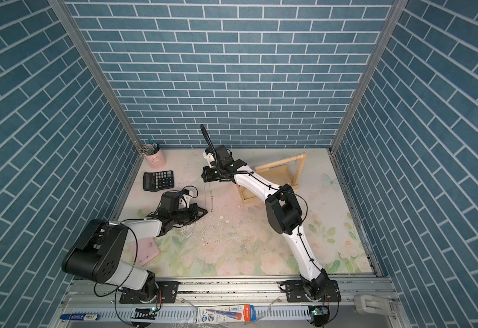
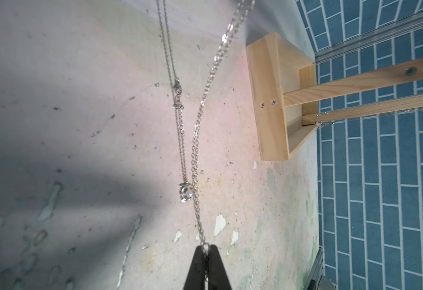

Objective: Take the necklace off the jewelry display stand
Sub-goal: Place the necklace at the center of the board.

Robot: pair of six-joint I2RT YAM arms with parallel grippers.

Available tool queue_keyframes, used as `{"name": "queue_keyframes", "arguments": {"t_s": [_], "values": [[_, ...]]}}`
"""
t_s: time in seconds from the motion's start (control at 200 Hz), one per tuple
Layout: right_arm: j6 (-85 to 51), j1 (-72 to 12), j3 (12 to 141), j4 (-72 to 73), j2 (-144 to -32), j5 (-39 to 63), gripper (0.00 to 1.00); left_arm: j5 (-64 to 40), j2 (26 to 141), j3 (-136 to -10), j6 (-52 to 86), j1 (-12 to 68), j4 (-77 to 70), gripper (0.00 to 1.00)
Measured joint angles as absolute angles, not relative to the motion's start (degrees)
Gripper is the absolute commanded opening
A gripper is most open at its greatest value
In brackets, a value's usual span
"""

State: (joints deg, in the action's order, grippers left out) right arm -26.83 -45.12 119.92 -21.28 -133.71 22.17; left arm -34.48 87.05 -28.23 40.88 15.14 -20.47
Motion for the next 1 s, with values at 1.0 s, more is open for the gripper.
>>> {"name": "queue_keyframes", "arguments": {"t_s": [1.0], "values": [[-28.27,-44.95,130.15,-22.02,-143.46,22.94,0.0,-33.39,96.25,-32.67,37.71,14.37,-21.89,0.0]]}}
